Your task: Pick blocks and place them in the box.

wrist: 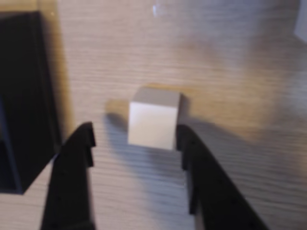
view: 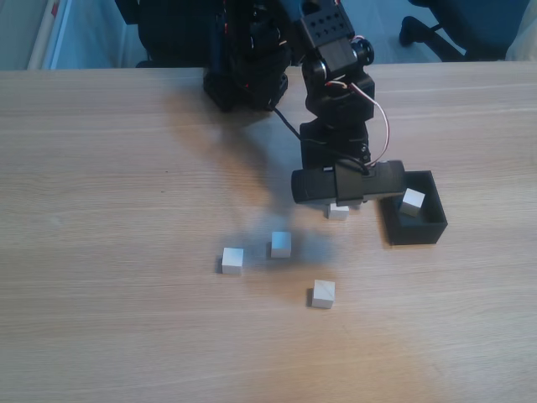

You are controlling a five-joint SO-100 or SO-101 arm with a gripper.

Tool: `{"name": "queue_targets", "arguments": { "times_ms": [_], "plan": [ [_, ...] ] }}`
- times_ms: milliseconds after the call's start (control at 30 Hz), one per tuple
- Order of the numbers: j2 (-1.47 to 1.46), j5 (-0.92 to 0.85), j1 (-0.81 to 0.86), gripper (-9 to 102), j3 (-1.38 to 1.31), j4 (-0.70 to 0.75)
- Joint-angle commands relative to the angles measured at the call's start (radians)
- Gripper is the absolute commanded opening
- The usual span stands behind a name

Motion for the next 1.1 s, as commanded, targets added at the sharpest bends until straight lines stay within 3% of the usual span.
{"name": "queue_targets", "arguments": {
  "times_ms": [0, 500, 667, 867, 1067],
  "plan": [
    [-0.009, -0.015, 0.009, 18, -0.054, -0.031],
    [-0.031, -0.012, 0.018, 0, -0.046, -0.077],
    [0.074, -0.029, 0.003, 0, -0.014, -0.077],
    [0.255, -0.063, -0.126, 0, -0.034, -0.037],
    [0.259, -0.083, -0.270, 0, -0.175, -0.002]
  ]
}}
